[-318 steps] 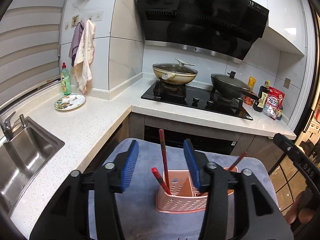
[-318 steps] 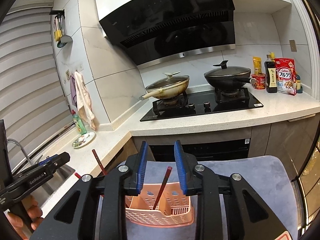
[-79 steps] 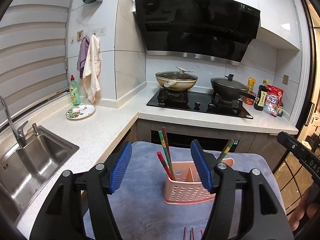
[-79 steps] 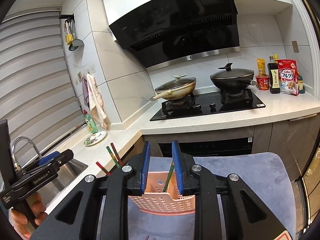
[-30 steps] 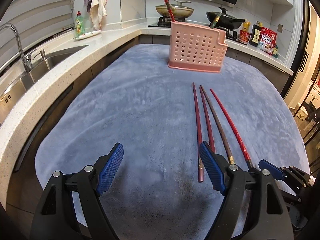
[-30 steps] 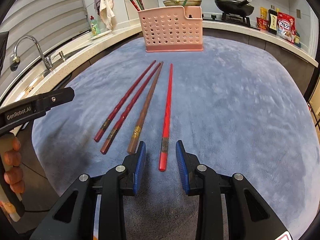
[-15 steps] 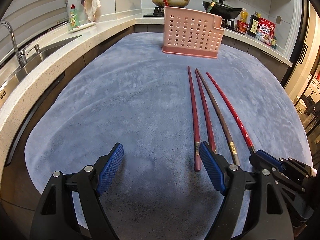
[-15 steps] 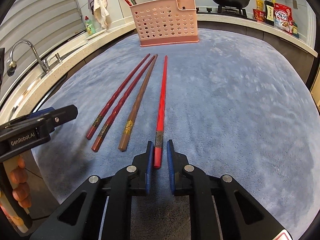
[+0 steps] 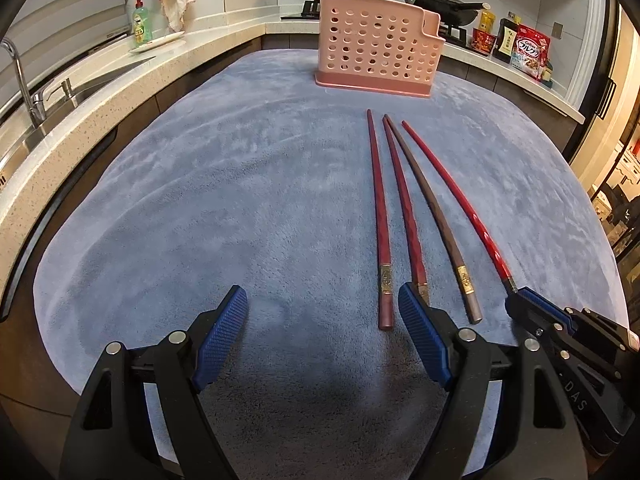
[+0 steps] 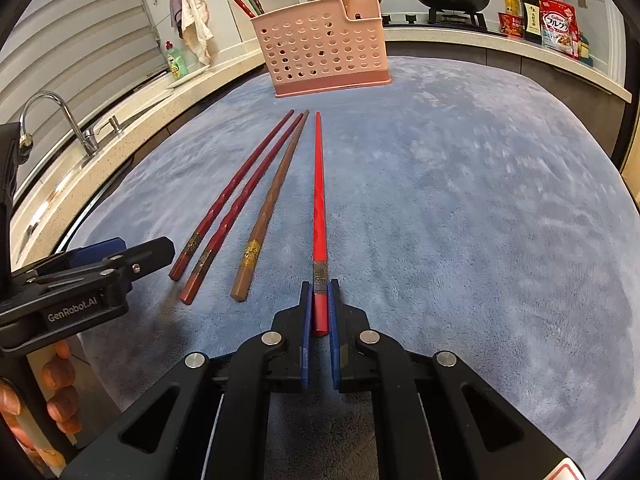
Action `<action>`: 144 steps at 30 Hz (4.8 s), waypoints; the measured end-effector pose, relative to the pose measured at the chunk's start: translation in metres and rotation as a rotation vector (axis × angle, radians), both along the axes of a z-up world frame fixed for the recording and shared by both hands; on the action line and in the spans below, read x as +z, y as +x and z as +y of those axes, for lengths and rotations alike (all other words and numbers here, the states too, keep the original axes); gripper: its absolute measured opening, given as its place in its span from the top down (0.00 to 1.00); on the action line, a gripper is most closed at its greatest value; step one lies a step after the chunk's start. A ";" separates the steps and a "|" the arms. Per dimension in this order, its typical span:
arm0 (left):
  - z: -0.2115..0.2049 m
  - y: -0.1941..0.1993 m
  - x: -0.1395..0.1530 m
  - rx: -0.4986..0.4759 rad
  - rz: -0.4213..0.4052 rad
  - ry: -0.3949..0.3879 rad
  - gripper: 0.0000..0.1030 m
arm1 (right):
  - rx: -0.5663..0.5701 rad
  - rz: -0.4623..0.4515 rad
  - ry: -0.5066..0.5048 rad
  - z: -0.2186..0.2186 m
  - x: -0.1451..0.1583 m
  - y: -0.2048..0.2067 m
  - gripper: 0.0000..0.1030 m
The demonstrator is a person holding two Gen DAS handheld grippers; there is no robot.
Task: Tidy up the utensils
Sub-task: 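Grasp the bright red chopstick with the right tool while the left tool grasps a dark red chopstick, then lift both chopsticks and lower them into the pink holder with both tools, then open both tools to release the chopsticks in the holder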
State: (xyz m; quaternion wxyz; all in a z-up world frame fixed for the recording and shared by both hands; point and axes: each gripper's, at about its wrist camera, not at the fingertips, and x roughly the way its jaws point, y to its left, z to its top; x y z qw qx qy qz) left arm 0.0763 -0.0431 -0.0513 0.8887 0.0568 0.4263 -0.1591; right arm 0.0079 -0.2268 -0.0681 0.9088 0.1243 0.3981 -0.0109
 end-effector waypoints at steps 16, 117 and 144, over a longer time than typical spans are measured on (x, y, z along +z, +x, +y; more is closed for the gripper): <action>-0.009 0.005 -0.014 0.008 -0.005 0.032 0.27 | -0.003 -0.005 0.004 0.000 -0.001 -0.001 0.93; -0.083 0.204 0.324 -0.041 -0.520 -0.260 0.93 | -0.087 -0.585 0.090 -0.120 0.317 0.233 0.93; -0.098 0.240 0.232 0.001 -0.395 -0.143 0.86 | -0.070 -0.401 0.088 -0.115 0.220 0.271 0.86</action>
